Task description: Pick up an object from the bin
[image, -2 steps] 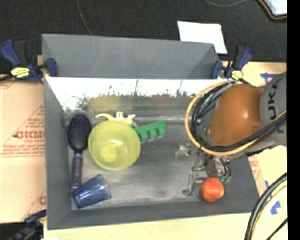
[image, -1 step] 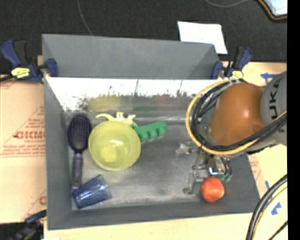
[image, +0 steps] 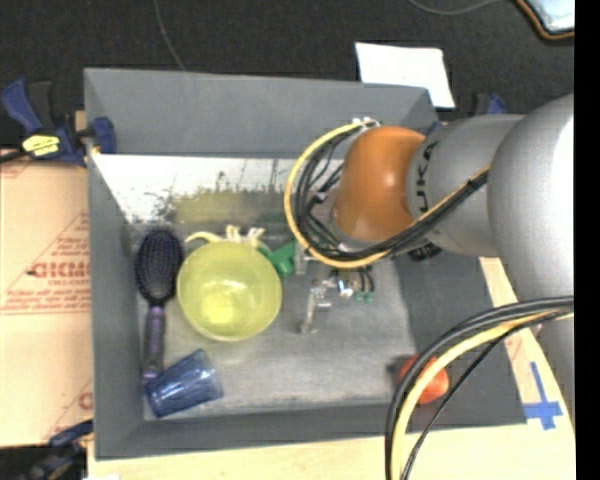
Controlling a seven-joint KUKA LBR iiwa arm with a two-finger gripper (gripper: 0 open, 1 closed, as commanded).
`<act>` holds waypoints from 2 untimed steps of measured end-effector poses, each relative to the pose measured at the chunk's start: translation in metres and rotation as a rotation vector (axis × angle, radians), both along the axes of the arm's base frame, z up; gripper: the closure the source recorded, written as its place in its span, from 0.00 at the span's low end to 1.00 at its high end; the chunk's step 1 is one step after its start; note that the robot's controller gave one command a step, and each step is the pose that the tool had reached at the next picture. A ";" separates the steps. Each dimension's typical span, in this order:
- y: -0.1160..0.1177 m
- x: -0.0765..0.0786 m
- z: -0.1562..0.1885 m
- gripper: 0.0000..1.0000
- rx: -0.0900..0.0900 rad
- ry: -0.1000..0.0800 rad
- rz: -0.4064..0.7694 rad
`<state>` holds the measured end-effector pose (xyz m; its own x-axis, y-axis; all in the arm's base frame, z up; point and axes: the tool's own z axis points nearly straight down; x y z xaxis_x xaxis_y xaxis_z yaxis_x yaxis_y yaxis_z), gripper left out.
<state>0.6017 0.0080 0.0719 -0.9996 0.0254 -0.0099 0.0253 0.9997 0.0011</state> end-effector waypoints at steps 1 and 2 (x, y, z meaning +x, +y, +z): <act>0.019 0.027 0.066 0.00 -0.003 -0.003 0.023; 0.019 0.044 0.029 0.00 -0.001 0.006 -0.007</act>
Offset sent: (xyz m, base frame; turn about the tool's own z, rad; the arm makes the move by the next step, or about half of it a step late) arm 0.0425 0.0197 0.0281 0.0115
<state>0.6455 0.0271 0.1010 -0.9995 0.0326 -0.0040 0.0326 0.9995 0.0002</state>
